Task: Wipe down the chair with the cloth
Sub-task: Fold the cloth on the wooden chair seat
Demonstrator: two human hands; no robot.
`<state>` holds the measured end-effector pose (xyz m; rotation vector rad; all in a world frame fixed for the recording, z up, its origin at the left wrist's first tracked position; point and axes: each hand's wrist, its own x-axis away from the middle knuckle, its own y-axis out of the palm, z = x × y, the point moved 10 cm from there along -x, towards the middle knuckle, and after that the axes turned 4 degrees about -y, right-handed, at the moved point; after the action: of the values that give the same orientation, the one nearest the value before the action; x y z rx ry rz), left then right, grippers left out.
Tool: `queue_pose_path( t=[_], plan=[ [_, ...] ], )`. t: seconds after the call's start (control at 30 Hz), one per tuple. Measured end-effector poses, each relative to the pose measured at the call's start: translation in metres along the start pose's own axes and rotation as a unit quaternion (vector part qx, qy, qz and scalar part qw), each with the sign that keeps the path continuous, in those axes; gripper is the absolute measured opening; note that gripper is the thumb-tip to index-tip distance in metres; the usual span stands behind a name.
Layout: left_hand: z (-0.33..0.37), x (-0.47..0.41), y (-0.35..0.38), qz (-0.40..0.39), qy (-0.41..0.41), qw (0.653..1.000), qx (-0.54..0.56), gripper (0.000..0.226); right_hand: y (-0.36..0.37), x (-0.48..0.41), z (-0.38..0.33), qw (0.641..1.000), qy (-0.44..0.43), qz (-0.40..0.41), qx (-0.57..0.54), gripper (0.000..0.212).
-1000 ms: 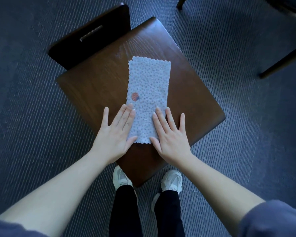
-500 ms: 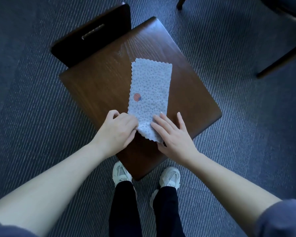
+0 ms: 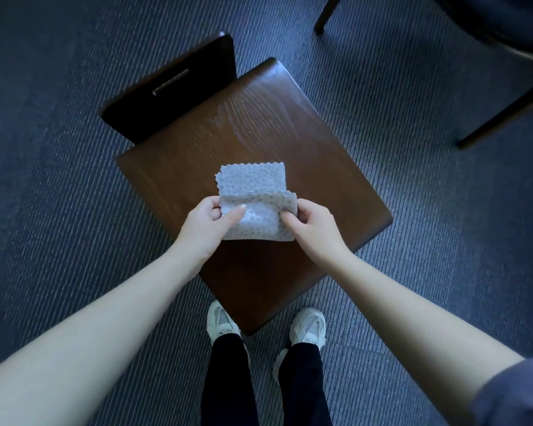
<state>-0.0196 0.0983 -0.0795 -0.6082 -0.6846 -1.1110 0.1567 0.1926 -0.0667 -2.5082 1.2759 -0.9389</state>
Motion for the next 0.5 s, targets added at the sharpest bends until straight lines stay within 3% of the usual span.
queue_pose_path(
  t=[0.13,0.37,0.5],
  plan=[
    [0.005,-0.01,-0.007,0.054,-0.003,0.997,-0.053,0.007,0.0,-0.02,0.001,1.0,0.028,0.011,-0.009,0.034],
    [0.021,-0.035,-0.017,0.107,0.02,0.989,-0.101,0.031,0.006,-0.048,-0.007,0.999,0.039,0.005,0.018,0.032],
    [0.033,-0.046,-0.02,0.141,0.045,0.972,-0.18,0.03,0.004,-0.061,-0.009,0.997,0.051,0.014,0.05,0.03]
  ],
)
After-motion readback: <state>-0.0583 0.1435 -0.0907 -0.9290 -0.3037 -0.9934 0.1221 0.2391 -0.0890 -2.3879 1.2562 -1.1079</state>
